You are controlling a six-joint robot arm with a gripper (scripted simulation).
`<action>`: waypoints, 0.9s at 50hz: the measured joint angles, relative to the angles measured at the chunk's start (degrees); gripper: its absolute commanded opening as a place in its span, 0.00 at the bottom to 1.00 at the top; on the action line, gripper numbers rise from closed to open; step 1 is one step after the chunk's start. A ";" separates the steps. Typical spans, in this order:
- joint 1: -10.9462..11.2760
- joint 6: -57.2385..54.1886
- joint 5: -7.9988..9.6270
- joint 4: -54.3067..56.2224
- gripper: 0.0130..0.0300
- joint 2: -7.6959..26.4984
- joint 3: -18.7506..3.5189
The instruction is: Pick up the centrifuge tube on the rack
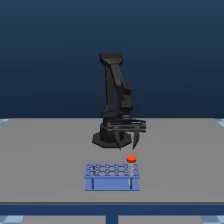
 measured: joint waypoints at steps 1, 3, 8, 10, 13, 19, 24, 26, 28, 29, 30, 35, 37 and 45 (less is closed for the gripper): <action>0.10 -0.60 0.06 0.53 1.00 0.28 -0.27; 0.29 -1.64 0.18 1.52 1.00 0.81 -0.79; 0.70 -4.03 0.45 3.76 1.00 1.98 -1.93; 0.84 -4.85 0.56 4.54 1.00 2.38 -2.33; 1.03 -6.00 0.70 5.57 1.00 2.93 -2.86; 1.33 -7.81 0.93 7.18 1.00 3.82 -3.71; 1.51 -8.83 1.08 8.04 1.00 4.36 -4.21; 1.57 -9.10 1.12 8.26 1.00 4.53 -4.35; 1.61 -9.31 1.16 8.42 1.00 4.68 -4.47; 1.64 -9.39 1.18 8.47 1.00 4.74 -4.52; 1.66 -9.45 1.19 8.50 1.00 4.80 -4.56; 1.72 -9.48 1.24 8.40 1.00 5.01 -4.66; 1.74 -9.36 1.25 8.23 1.00 5.05 -4.65; 1.72 -8.19 1.20 6.89 1.00 5.01 -4.35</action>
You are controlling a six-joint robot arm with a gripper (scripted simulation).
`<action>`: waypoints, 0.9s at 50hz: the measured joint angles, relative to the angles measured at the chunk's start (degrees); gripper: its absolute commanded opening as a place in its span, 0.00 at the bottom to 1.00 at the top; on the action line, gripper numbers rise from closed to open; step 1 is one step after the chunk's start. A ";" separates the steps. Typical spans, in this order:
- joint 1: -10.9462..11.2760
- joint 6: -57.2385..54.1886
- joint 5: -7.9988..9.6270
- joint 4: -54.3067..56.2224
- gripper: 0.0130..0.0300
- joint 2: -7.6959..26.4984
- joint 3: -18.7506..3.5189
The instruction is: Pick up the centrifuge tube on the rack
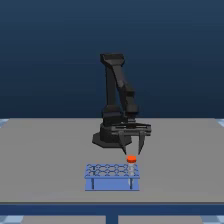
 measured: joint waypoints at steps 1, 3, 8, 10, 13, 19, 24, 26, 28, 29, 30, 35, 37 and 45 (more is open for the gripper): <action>-0.01 0.26 -0.02 -0.25 1.00 -0.02 0.06; -0.03 0.74 -0.05 -0.76 1.00 -0.08 0.20; -0.09 2.15 -0.15 -2.25 1.00 -0.19 0.58; -0.12 2.73 -0.20 -2.86 1.00 -0.18 0.70; -0.14 3.59 -0.27 -3.71 1.00 -0.09 0.83; -0.13 5.16 -0.40 -5.20 1.00 0.29 0.94; -0.12 6.60 -0.53 -6.57 1.00 0.60 1.06; -0.12 7.24 -0.59 -7.20 1.00 0.70 1.14; -0.12 7.91 -0.66 -7.88 1.00 0.81 1.23; -0.12 8.30 -0.70 -8.26 1.00 0.87 1.28; -0.13 8.62 -0.73 -8.62 1.00 0.92 1.33; -0.13 10.71 -0.96 -10.72 1.00 1.31 1.59; -0.13 11.70 -1.08 -11.68 1.00 1.50 1.71; -0.13 15.99 -1.66 -16.00 1.00 2.40 2.26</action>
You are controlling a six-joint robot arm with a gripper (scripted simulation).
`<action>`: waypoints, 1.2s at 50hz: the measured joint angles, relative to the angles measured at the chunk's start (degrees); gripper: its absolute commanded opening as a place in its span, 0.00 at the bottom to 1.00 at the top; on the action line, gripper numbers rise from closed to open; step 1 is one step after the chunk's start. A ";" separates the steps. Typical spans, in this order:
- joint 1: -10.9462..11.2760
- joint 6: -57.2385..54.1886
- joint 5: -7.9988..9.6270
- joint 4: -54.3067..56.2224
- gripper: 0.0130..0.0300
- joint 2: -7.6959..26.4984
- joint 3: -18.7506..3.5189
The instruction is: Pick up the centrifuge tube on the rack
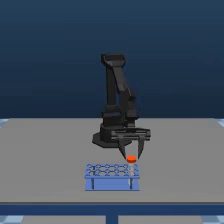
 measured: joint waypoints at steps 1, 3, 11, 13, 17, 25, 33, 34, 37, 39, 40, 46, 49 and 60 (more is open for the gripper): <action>0.00 0.63 -0.10 -0.57 1.00 0.13 0.07; 0.00 1.71 -0.27 -1.65 1.00 0.37 0.22; 0.01 5.71 -1.01 -5.45 1.00 1.29 0.72; 0.01 6.54 -1.19 -6.23 1.00 1.49 0.83; 0.01 8.06 -1.53 -7.60 1.00 1.85 1.02; 0.01 10.24 -2.11 -9.51 1.00 2.38 1.28; 0.01 11.34 -2.46 -10.35 1.00 2.62 1.39; 0.01 11.41 -2.49 -10.39 1.00 2.63 1.40; 0.00 11.55 -2.55 -10.45 1.00 2.64 1.40; 0.00 11.61 -2.59 -10.47 1.00 2.64 1.40; 0.00 11.64 -2.60 -10.47 0.00 2.64 1.40; -0.01 11.70 -2.66 -10.48 0.00 2.63 1.40; -0.02 11.72 -2.68 -10.48 0.00 2.64 1.41; -0.02 11.74 -2.70 -10.48 0.00 2.64 1.41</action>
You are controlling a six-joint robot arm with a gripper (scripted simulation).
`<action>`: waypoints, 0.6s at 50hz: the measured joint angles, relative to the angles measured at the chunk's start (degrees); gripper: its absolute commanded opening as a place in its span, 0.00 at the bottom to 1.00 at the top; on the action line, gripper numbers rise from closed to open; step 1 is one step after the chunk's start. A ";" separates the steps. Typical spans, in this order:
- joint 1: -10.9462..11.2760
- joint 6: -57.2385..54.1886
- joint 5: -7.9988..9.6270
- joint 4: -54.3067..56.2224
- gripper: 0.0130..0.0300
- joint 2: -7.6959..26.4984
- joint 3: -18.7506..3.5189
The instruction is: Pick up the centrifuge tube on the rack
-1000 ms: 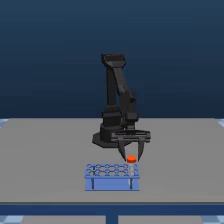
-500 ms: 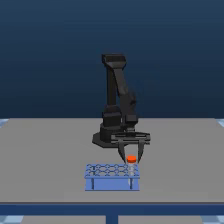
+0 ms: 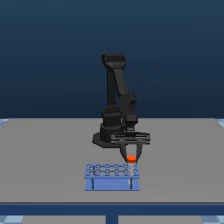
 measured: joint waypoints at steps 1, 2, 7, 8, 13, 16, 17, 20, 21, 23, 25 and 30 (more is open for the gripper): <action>0.00 0.00 0.00 0.00 0.00 0.00 0.00; 0.00 0.00 0.00 0.00 0.00 0.00 0.00; -0.01 -0.09 0.03 0.08 0.00 -0.02 0.00; -0.01 -0.13 0.04 0.12 0.00 -0.03 -0.01; -0.01 -0.56 0.16 0.57 0.00 -0.15 -0.05; 0.00 -1.01 0.27 1.04 0.00 -0.29 -0.11; 0.00 -1.18 0.31 1.23 0.00 -0.35 -0.14; 0.00 -1.80 0.45 1.88 0.00 -0.55 -0.23; 0.00 -2.09 0.52 2.15 0.00 -0.63 -0.27; 0.00 -2.62 0.64 2.71 0.00 -0.79 -0.35; 0.00 -3.21 0.76 3.34 0.00 -0.97 -0.44; 0.00 -5.06 1.15 5.23 0.00 -1.48 -0.70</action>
